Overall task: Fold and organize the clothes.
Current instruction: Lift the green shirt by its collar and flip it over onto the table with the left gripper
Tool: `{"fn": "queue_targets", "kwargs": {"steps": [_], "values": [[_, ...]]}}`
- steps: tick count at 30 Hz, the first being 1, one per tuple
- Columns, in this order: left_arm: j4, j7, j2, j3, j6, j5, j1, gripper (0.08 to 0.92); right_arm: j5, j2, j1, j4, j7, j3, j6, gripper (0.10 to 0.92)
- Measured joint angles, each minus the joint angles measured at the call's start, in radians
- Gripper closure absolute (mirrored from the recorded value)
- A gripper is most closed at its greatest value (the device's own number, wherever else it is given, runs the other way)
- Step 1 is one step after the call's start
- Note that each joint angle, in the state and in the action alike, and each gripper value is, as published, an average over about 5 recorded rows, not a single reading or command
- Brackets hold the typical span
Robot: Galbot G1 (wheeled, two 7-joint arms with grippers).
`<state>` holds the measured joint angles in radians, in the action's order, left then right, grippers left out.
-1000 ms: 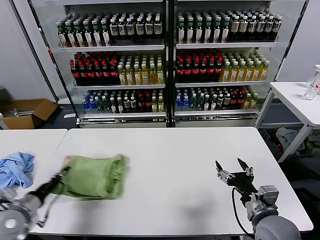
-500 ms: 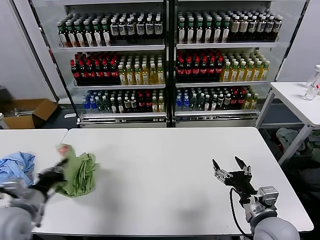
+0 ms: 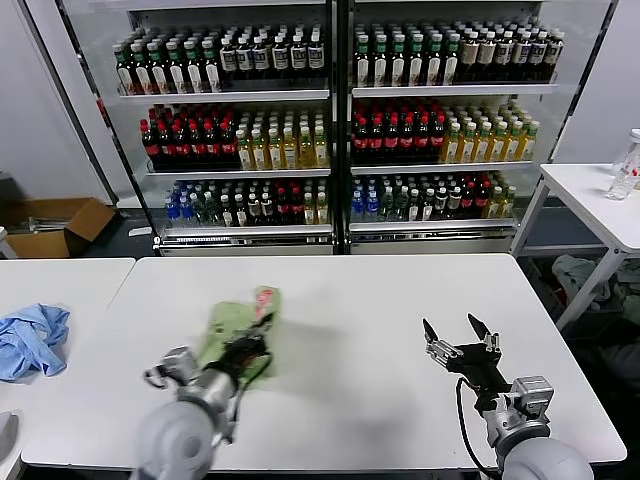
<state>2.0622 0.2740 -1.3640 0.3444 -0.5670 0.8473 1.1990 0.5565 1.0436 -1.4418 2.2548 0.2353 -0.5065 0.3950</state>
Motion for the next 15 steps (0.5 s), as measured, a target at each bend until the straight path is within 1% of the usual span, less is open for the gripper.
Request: {"fn": "queue_targets", "kwargs": {"steps": [3,6,10,15], "values": [[-0.078,0.010,-0.065,-0.059,0.005,0.001,-0.056,0.899,-0.003,-0.002,0.008,-0.005,-0.002,-0.001,0.000,0.203],[-0.151,0.008,-0.112,-0.108,0.018,-0.046,-0.098,0.858,-0.009,-0.007,0.015,-0.010,-0.007,0.002,-0.001,0.203],[-0.205,-0.009,-0.142,-0.163,0.050,-0.170,-0.126,0.744,-0.016,-0.014,0.026,-0.019,-0.011,0.012,-0.002,0.203],[-0.194,-0.046,-0.140,-0.203,0.081,-0.295,-0.123,0.606,-0.018,-0.011,0.051,-0.038,-0.010,0.035,-0.001,0.203]]}}
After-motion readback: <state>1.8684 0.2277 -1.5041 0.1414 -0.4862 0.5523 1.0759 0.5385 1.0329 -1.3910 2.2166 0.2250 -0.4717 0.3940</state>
